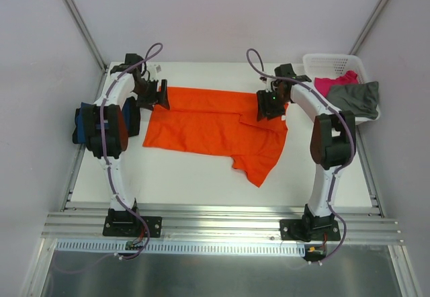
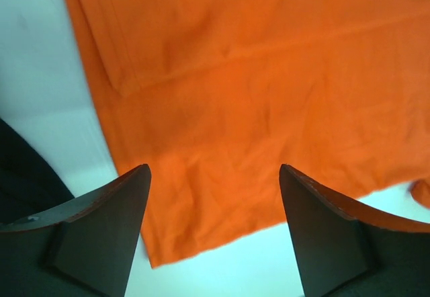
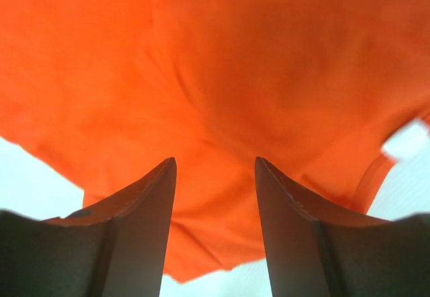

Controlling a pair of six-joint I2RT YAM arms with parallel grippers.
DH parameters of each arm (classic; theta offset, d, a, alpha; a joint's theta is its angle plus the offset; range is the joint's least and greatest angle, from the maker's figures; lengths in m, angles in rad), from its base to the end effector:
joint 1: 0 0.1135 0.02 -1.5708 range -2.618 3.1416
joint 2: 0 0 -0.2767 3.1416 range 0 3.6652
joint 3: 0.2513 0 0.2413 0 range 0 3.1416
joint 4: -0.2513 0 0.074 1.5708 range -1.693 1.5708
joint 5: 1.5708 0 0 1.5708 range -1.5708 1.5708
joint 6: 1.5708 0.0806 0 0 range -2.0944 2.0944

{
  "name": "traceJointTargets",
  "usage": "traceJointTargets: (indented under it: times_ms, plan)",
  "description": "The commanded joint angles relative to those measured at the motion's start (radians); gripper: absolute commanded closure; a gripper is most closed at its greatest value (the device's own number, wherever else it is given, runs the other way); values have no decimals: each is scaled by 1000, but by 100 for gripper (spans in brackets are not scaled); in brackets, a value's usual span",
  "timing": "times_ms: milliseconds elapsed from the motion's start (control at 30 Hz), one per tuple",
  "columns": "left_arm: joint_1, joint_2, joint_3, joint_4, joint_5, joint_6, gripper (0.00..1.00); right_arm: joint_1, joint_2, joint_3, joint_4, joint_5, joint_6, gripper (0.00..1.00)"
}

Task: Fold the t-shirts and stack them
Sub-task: Fold the tshirt

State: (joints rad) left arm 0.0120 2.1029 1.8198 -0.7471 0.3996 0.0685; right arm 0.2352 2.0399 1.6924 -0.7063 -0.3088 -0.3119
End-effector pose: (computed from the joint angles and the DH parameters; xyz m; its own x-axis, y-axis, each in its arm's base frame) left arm 0.4782 -0.0256 0.2172 -0.8424 0.0530 -0.5363 0.2474 0.9221 -0.2976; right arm 0.4414 0.1310 0.2061 -0.6916 -0.4664 -0.5515 -0.6097 0.7863 0.0998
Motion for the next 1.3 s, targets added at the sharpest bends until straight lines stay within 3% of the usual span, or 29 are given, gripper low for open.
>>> traceJointTargets:
  times_ms: [0,167,667,967,1267]
  plan:
    - [-9,-100,-33,-93,71,16,24,-43,-125,-53,11,-42,53,46]
    - [-9,-86,-37,-178,108,2,25,-89,-83,-31,-1,-67,86,46]
    - [-50,-43,-77,-195,96,-4,25,-145,178,223,7,-108,181,46]
    - [-52,-1,-67,-195,100,-9,25,-160,244,257,18,-133,229,45]
    - [-69,3,-42,-201,107,-16,25,-180,402,507,42,-86,252,43]
